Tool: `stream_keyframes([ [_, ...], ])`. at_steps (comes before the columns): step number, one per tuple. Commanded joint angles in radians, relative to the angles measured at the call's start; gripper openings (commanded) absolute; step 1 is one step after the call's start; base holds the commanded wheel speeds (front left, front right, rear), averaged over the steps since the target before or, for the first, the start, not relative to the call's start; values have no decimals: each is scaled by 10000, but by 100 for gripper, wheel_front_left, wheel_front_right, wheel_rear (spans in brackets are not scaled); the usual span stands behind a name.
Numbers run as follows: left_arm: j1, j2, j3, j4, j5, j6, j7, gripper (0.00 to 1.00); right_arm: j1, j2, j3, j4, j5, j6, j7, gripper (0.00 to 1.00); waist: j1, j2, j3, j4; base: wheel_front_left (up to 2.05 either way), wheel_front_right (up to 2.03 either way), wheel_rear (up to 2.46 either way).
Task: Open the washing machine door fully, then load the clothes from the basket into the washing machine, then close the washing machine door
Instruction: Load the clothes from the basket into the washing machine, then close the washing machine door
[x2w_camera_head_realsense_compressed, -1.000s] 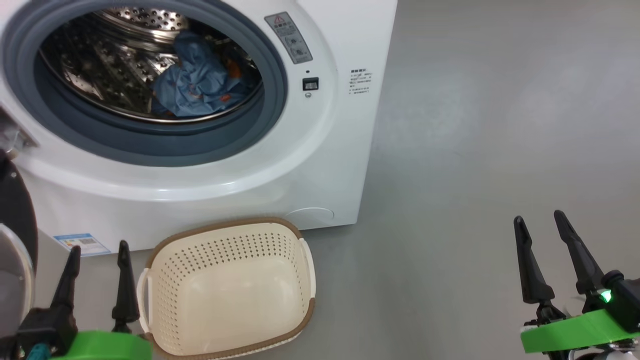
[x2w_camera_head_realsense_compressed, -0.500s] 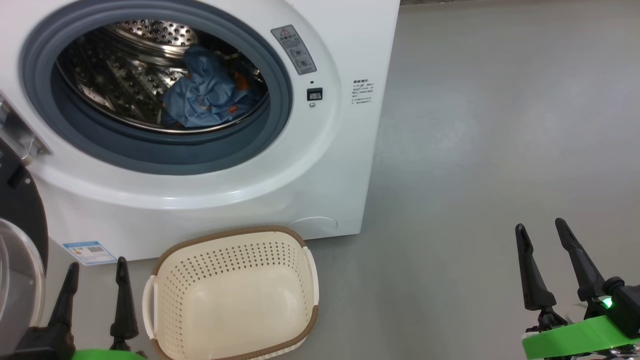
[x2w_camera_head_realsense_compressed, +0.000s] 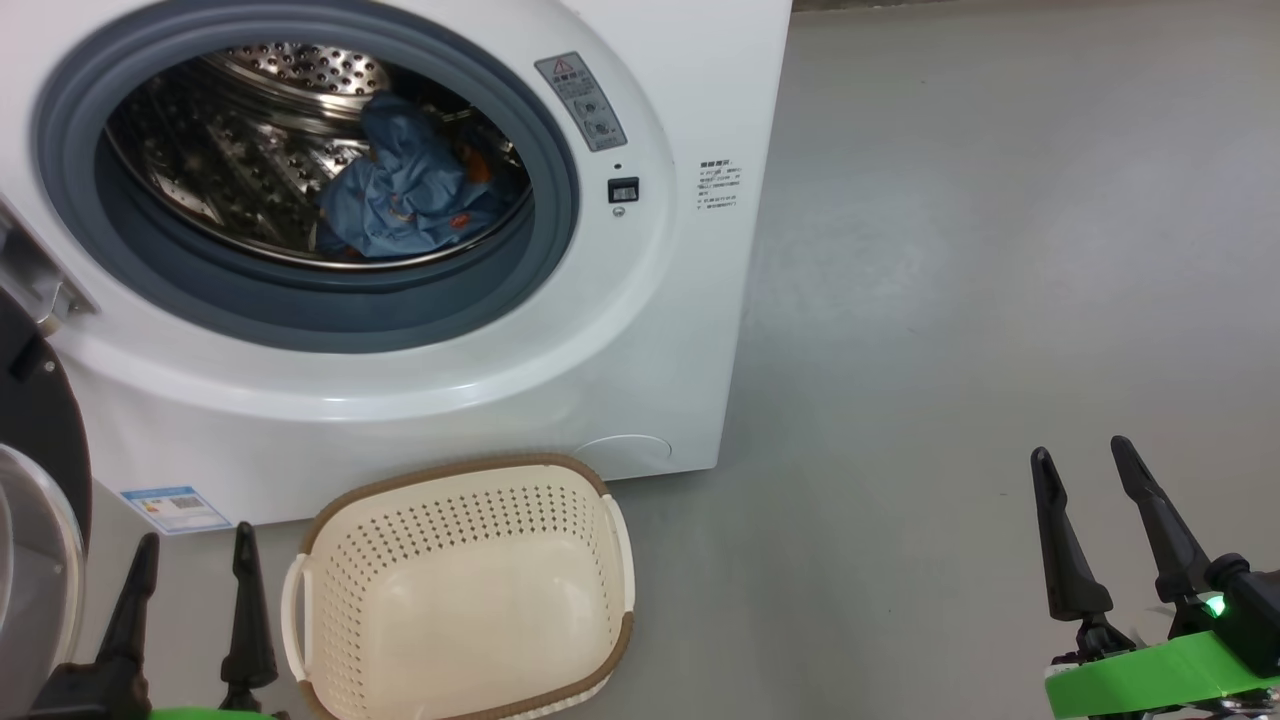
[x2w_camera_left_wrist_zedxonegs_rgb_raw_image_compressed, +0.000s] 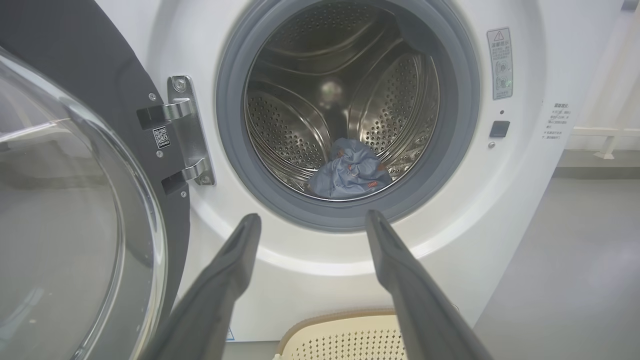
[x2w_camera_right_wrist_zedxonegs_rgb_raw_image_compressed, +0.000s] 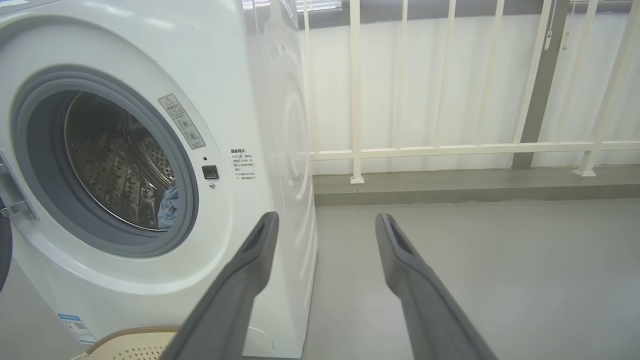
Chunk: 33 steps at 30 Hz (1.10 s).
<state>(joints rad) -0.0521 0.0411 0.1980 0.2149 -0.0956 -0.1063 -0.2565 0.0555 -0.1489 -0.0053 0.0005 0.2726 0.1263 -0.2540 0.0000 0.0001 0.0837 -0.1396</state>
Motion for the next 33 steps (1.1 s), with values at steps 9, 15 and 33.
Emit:
stream_keyframes([
  [9, -62, 94, 303, -370, -94, -29, -53, 100, 21, -189, 159, -296, -116, 44, -78, 100, 0, -1, 8, 14, 0, 0, 0],
  [15, -36, 93, 270, -380, -121, -6, -53, 100, 31, -191, 183, -291, -99, 44, -78, 100, 0, -1, -1, 23, 0, 0, 0],
  [33, 43, 92, 309, -378, -107, 14, -53, 100, 80, -141, 194, -312, -124, 44, -78, 100, 0, -1, -34, 25, -70, 70, 0],
])
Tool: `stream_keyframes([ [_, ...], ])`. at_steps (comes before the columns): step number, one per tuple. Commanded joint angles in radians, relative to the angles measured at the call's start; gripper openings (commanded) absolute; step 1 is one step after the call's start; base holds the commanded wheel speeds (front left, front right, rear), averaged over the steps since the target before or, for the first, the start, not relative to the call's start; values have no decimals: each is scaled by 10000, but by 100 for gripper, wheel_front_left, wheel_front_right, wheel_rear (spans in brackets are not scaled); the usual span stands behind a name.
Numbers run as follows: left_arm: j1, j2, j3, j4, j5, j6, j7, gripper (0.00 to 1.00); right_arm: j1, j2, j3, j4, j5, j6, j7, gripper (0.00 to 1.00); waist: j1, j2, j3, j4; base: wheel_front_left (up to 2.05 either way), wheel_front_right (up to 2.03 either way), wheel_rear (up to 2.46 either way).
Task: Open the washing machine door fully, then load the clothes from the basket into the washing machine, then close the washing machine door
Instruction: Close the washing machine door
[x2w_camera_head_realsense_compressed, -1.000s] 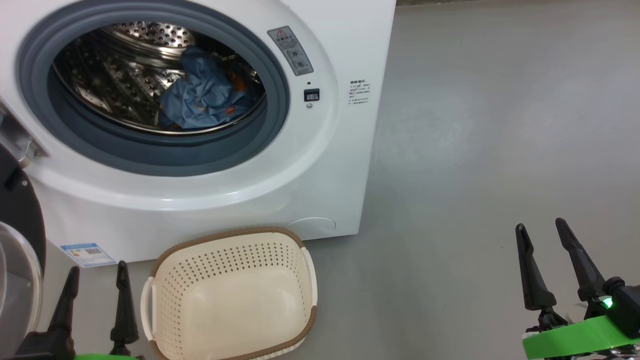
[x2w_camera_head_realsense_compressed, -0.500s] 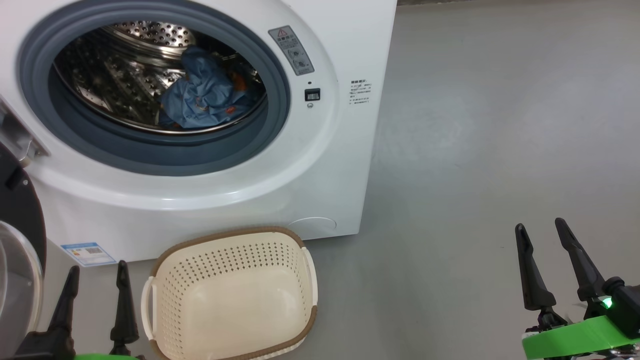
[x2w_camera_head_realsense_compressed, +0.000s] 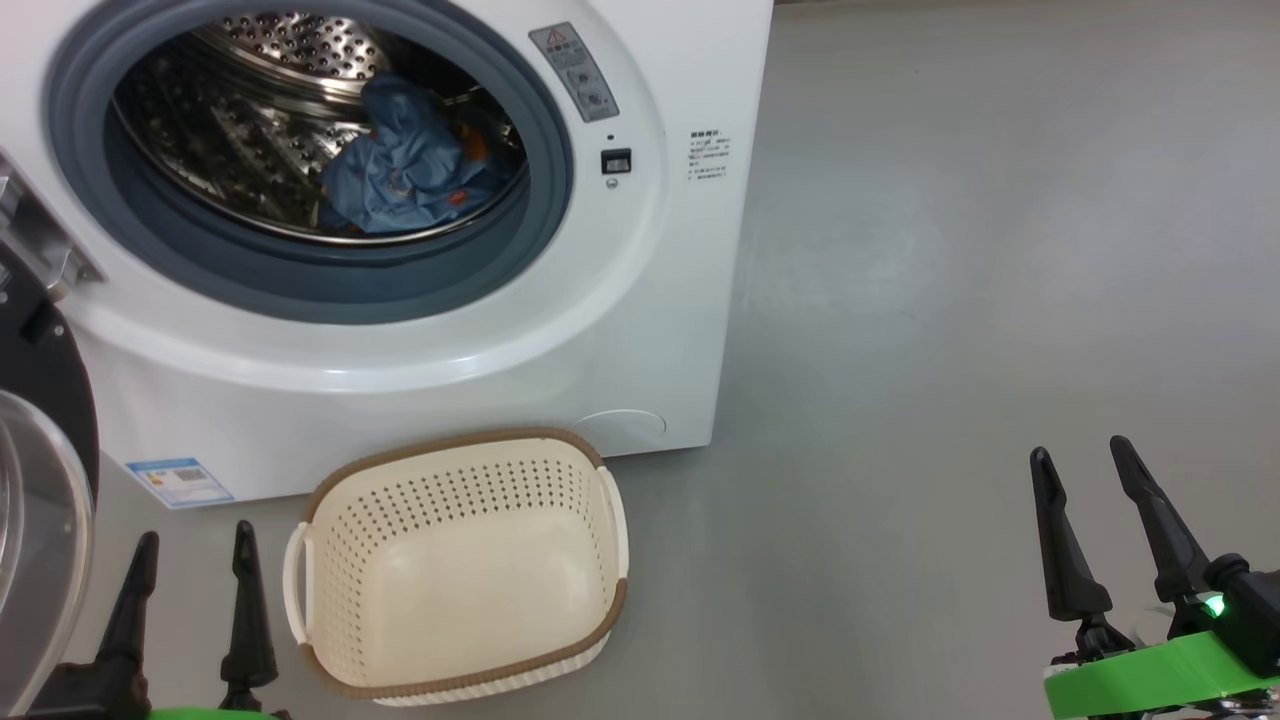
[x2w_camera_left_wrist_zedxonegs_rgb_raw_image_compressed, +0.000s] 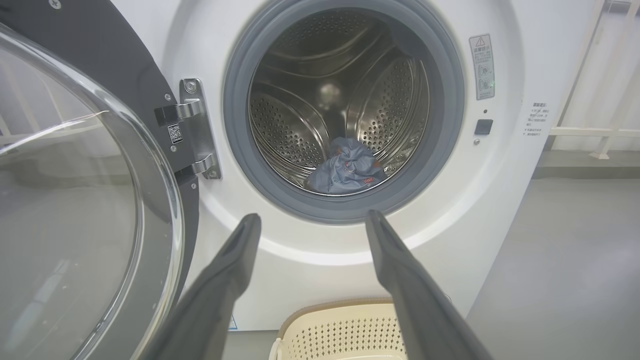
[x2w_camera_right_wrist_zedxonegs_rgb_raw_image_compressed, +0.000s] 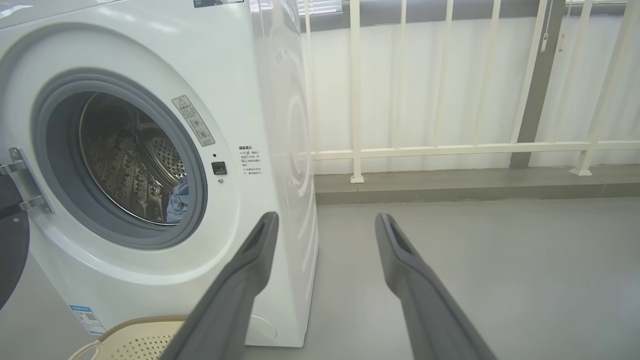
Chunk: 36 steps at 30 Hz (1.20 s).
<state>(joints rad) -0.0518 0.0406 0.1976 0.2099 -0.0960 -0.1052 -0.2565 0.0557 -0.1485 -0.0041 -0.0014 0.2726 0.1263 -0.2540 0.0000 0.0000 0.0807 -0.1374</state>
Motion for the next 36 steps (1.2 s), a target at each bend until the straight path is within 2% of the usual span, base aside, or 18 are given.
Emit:
stream_keyframes([
  [1, 45, 97, 317, -329, -104, 2, -53, 100, 86, -144, 183, -295, -126, 44, -78, 100, 0, 0, -5, 7, -97, 97, 0],
  [12, 77, 97, 310, -457, -165, -22, -53, 100, 122, -130, 133, -306, -120, 44, -78, 100, 0, 0, -28, 89, -36, 36, 0],
  [19, 106, 97, 186, -572, -335, 35, -53, 100, 135, -136, 123, -360, -137, 44, -78, 100, 0, 0, -24, 479, 0, 0, 0],
  [26, 148, 97, 66, -680, -601, 255, -53, 100, 57, -239, 187, -393, -137, 44, -78, 100, 0, 0, 24, 1231, 0, 0, 0],
  [36, 272, 97, -181, -872, -998, 514, -53, 100, -91, -412, 297, -364, -121, 44, -78, 100, 0, 0, 87, 2660, 0, 0, 0],
])
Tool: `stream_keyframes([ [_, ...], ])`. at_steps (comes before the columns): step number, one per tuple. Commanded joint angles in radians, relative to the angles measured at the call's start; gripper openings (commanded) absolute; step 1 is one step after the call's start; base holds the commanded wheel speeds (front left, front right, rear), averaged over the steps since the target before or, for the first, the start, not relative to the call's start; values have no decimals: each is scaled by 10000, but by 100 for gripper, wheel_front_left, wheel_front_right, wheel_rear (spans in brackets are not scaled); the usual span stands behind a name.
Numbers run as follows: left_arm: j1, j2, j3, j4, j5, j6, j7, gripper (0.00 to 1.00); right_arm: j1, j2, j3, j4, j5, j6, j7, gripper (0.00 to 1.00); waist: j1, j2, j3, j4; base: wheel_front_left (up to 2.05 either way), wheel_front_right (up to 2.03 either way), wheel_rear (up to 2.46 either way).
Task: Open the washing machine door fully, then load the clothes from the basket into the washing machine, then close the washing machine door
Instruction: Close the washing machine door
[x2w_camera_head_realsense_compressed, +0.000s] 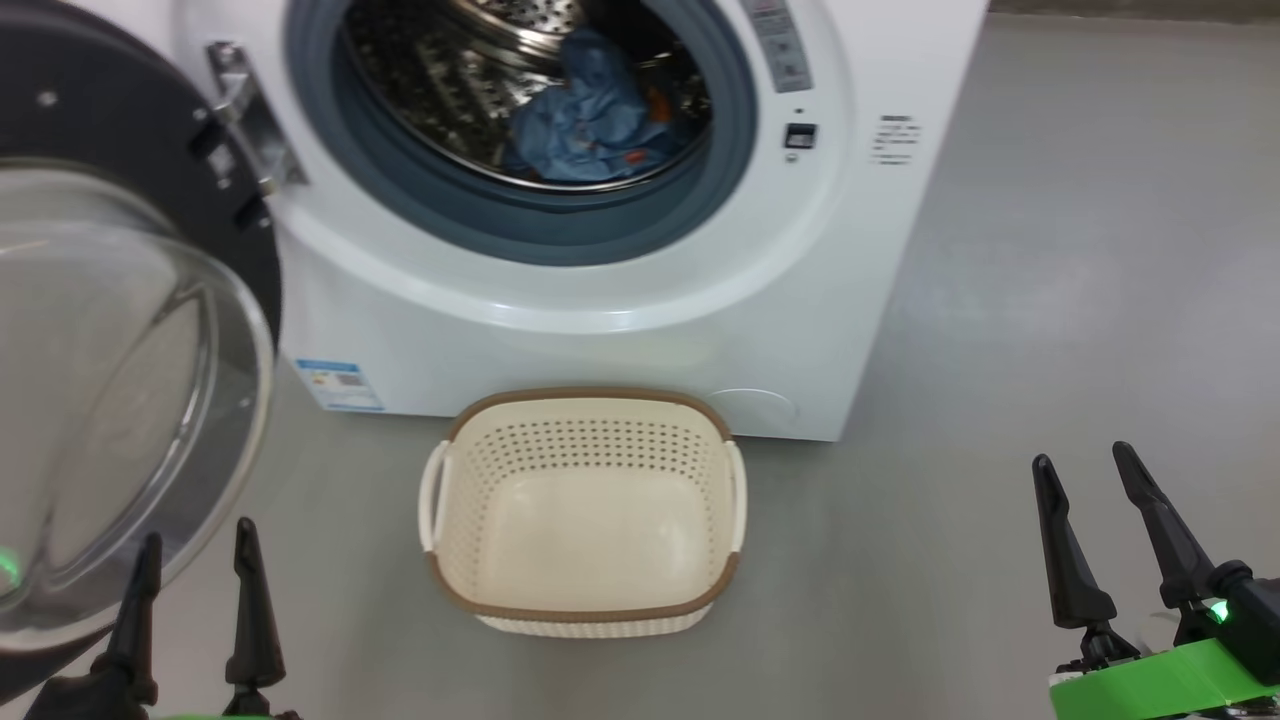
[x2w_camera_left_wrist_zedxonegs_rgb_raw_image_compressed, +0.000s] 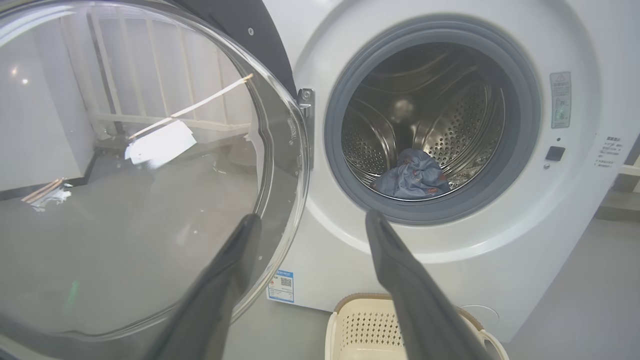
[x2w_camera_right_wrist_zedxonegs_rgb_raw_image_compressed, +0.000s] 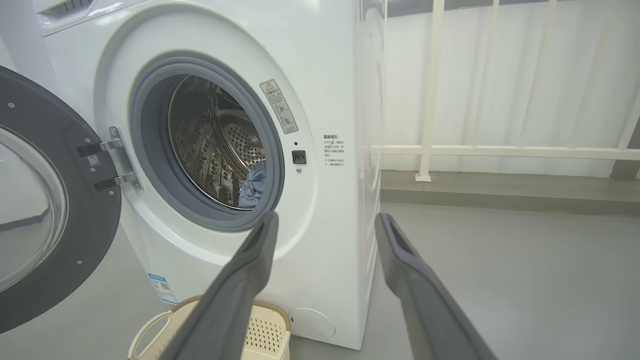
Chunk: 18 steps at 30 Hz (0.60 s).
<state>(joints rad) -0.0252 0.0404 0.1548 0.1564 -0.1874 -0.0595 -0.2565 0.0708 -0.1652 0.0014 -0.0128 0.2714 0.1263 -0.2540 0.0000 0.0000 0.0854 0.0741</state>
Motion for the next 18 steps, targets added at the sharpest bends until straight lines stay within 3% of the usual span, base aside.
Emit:
stream_keyframes([
  [1, 12, 99, 233, -366, -104, 75, -53, 100, -236, -257, 239, -252, -111, 44, -78, 100, 0, 0, 41, 691, 0, 0, 0],
  [18, 81, 99, -154, -520, -624, 333, -53, 100, -410, -544, 435, -233, -116, 44, -78, 100, 0, 0, 227, 3032, 0, 0, 0],
])
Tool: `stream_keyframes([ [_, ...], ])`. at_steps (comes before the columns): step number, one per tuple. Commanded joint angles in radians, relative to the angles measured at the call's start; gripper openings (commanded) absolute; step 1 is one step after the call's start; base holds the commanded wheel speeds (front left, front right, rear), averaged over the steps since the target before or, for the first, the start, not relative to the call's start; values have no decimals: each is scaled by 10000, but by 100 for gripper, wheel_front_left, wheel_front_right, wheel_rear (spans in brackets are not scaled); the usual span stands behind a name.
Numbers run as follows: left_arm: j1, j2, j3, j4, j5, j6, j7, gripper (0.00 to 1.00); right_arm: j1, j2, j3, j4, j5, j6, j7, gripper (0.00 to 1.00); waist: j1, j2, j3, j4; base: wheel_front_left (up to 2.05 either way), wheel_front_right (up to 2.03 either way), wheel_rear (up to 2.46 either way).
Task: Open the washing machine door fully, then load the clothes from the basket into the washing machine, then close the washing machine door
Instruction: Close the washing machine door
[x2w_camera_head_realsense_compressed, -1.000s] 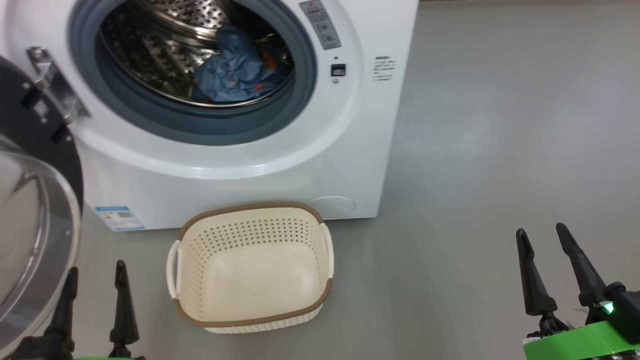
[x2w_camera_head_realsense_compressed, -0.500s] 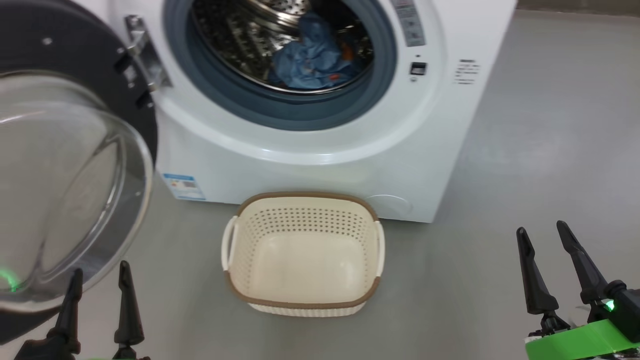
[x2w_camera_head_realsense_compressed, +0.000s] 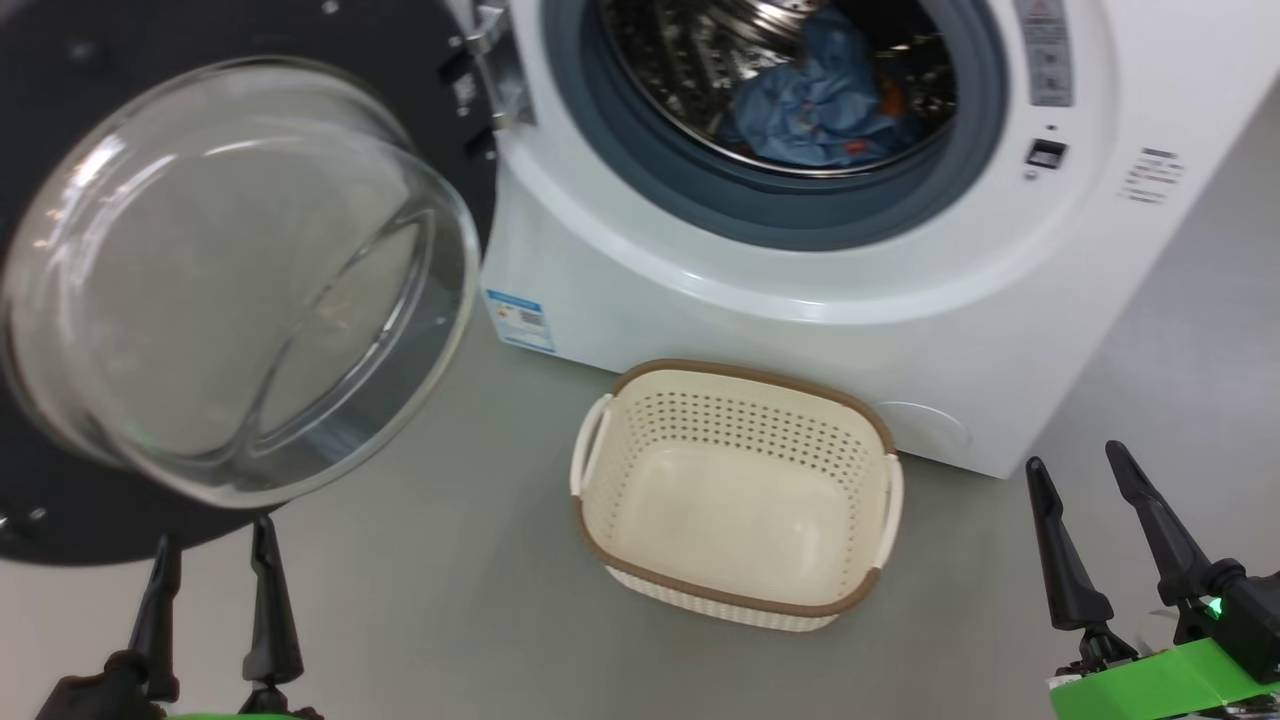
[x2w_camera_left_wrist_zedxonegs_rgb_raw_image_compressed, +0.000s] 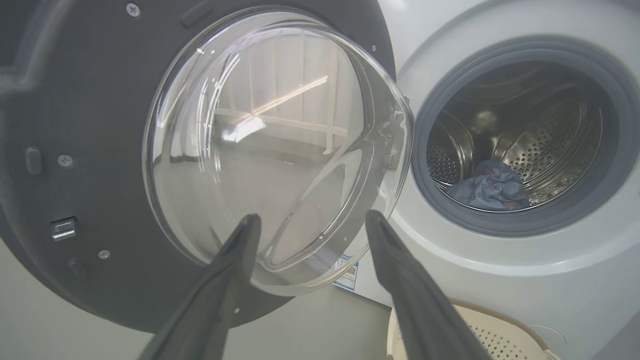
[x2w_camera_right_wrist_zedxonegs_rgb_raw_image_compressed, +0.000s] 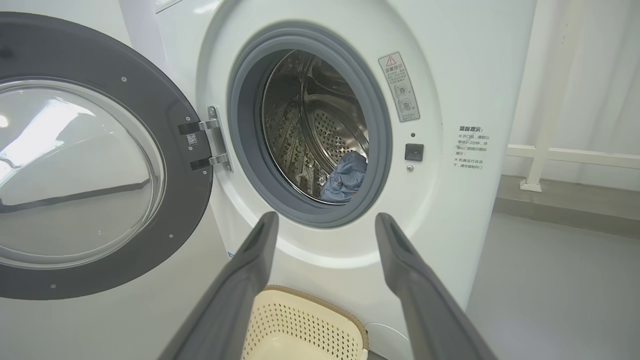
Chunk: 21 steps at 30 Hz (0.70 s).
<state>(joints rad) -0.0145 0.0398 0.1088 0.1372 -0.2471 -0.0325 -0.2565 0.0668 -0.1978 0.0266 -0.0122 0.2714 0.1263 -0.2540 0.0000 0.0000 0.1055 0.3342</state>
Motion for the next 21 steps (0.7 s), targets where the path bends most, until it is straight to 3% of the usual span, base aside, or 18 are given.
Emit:
stream_keyframes([
  [1, -4, 104, 298, -330, -52, 78, -53, 100, -366, -231, 186, -239, -113, 44, -78, 100, 0, 0, 7, 547, 0, 0, 0],
  [11, 195, 104, 240, -370, -239, 268, -53, 100, -239, -308, 225, -245, -129, 44, -78, 100, 0, 0, -99, 1457, 0, 0, 0],
  [21, 290, 104, 340, -510, -329, 386, -53, 100, -185, -355, 242, -263, -121, 44, -78, 100, 0, 0, -98, 1914, 0, 0, 0],
])
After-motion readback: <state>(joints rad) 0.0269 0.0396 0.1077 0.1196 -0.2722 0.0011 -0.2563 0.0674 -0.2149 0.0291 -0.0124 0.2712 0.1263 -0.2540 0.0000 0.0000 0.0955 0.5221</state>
